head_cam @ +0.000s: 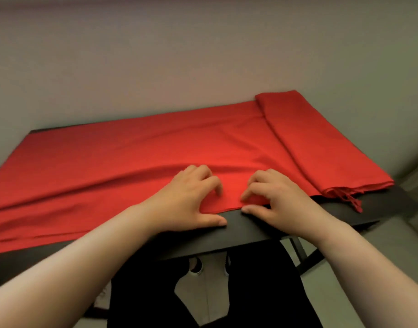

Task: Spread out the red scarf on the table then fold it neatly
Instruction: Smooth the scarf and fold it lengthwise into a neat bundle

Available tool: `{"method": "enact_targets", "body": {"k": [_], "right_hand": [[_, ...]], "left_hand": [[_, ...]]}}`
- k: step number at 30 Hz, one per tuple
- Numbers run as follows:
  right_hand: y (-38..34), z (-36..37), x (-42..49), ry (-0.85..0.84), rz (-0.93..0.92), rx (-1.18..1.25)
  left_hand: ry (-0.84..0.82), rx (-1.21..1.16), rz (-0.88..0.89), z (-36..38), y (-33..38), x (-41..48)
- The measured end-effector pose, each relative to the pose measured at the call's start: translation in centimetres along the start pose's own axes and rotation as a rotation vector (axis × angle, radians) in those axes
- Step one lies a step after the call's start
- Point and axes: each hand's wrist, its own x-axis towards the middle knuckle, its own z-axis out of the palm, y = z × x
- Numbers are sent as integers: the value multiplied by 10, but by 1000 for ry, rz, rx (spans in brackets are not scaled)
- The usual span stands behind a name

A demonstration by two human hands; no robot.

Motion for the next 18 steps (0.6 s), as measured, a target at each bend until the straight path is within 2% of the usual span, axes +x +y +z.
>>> {"method": "enact_targets", "body": {"k": [4,8,14,18], "right_hand": [[-5,0,0,17,-18,46],[-9,-3,-9,-14,18,103],[-26,6,4,-79,-50,-43],[-32,3,9,-99,-9,-7]], "left_hand": [[97,-46,12,4,5,-11],[120,-181,-8,6,14,-27],[106,-55,-90,2,11,-43],[139,-14,-175,0,-8,-72]]}}
